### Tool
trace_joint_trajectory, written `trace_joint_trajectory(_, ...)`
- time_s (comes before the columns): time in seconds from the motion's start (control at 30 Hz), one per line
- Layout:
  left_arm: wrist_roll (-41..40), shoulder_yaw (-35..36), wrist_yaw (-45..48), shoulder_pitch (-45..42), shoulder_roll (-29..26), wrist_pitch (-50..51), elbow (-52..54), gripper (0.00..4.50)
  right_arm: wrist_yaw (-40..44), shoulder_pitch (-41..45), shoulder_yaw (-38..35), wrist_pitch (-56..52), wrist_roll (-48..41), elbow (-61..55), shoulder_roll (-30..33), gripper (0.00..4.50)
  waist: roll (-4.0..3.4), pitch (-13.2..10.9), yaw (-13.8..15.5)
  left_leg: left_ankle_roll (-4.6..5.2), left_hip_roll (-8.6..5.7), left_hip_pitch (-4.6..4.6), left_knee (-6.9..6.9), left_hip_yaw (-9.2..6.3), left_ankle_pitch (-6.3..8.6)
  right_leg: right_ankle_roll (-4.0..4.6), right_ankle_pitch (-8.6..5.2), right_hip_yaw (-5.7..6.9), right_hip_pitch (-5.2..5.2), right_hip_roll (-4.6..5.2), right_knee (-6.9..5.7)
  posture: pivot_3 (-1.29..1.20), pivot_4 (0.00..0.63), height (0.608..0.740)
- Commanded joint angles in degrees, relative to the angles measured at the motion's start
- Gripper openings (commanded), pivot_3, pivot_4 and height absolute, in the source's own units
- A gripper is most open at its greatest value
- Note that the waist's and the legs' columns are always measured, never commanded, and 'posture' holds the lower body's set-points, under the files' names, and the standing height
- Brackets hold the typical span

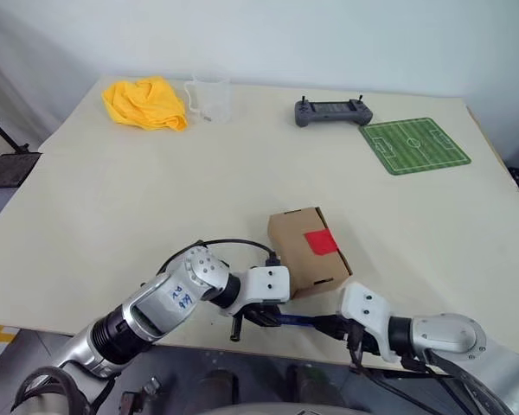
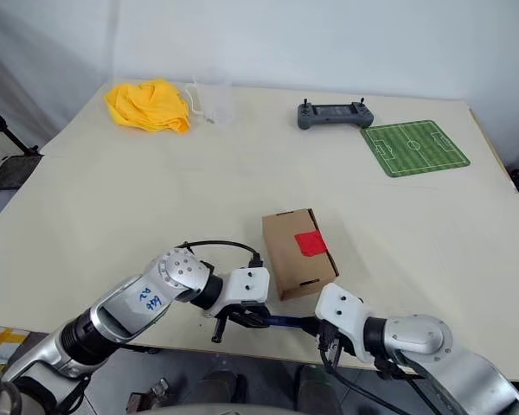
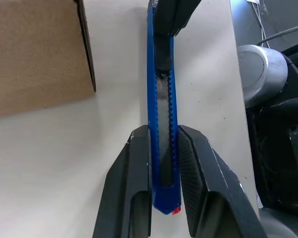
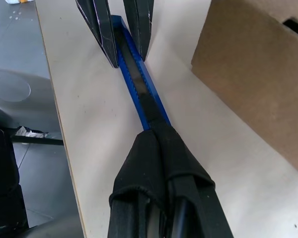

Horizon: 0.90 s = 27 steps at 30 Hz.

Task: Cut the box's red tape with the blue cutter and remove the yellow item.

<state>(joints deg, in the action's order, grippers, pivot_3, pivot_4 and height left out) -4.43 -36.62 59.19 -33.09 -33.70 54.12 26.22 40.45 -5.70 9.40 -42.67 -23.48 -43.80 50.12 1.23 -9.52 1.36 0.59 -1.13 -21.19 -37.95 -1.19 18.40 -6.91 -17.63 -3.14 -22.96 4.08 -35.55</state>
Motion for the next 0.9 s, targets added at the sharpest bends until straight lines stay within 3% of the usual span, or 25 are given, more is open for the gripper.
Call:
trace_joint_trajectory(0.03,-0.15,-1.68,-1.56,-0.47,1.35,0.91,-0.6,0.45,-0.3,0.98,3.24,-0.89,1.29,1.6,-1.32,0.03,0.05,0.03,-0.03,0.0,0.0,0.05,0.0,-0.02,0.0,0.0,0.0,0.01,0.06,0.0,0.02,0.0,0.15,0.74)
trace_joint_trajectory(0.5,0.0,-2.96,-1.78,-0.7,1.3,0.54,-0.49,0.45,0.54,7.3,10.89,-0.62,3.79,4.09,-5.24,0.03,0.01,0.09,0.03,0.06,-0.1,0.04,-0.03,-0.4,0.02,-0.01,0.01,0.4,0.35,0.25,0.28,0.0,0.15,0.74)
trace_joint_trajectory(0.57,0.01,-2.49,-1.29,-0.81,0.82,-0.88,-0.96,0.45,-0.55,6.48,8.11,-2.36,1.85,2.37,-5.82,0.03,0.0,0.09,0.05,0.06,-0.1,0.04,-0.02,-0.47,0.02,0.0,0.01,0.46,0.39,0.26,0.32,0.0,0.15,0.74)
trace_joint_trajectory(0.67,-1.03,-0.62,1.46,0.02,-1.27,-7.1,-0.79,0.45,1.78,3.44,-2.43,-6.01,-4.64,-3.1,-2.06,0.03,-0.18,-0.02,0.19,0.06,-0.14,-0.09,-0.02,-0.56,0.02,0.0,0.0,0.55,0.36,0.33,0.36,0.0,0.15,0.74)
trace_joint_trajectory(0.7,-1.16,0.18,2.56,0.55,-2.17,-11.31,-0.94,0.45,1.66,2.78,-8.0,-9.03,-10.71,-5.05,-2.53,0.03,-0.21,-0.04,0.11,0.06,-0.15,-0.16,-0.01,-0.58,0.02,0.0,0.01,0.57,0.31,0.36,0.41,0.0,0.15,0.74)
trace_joint_trajectory(0.8,-1.61,3.19,3.55,1.61,-3.02,-20.68,-2.25,0.45,-1.88,2.17,-22.36,-18.12,-31.85,-7.94,-2.07,0.63,-0.41,-0.17,-0.18,0.05,-0.11,-0.26,0.05,-0.62,0.05,0.0,0.01,0.63,0.22,0.35,0.49,0.0,0.15,0.74)
trace_joint_trajectory(0.9,-3.89,7.42,4.86,1.15,-1.15,-31.05,-3.63,0.45,-16.73,1.56,-31.95,-17.8,-62.09,-4.16,8.61,1.66,-0.82,-0.43,-0.03,0.05,-0.07,-0.28,0.18,-0.64,0.05,0.01,0.0,0.7,0.21,0.36,0.58,0.0,0.15,0.74)
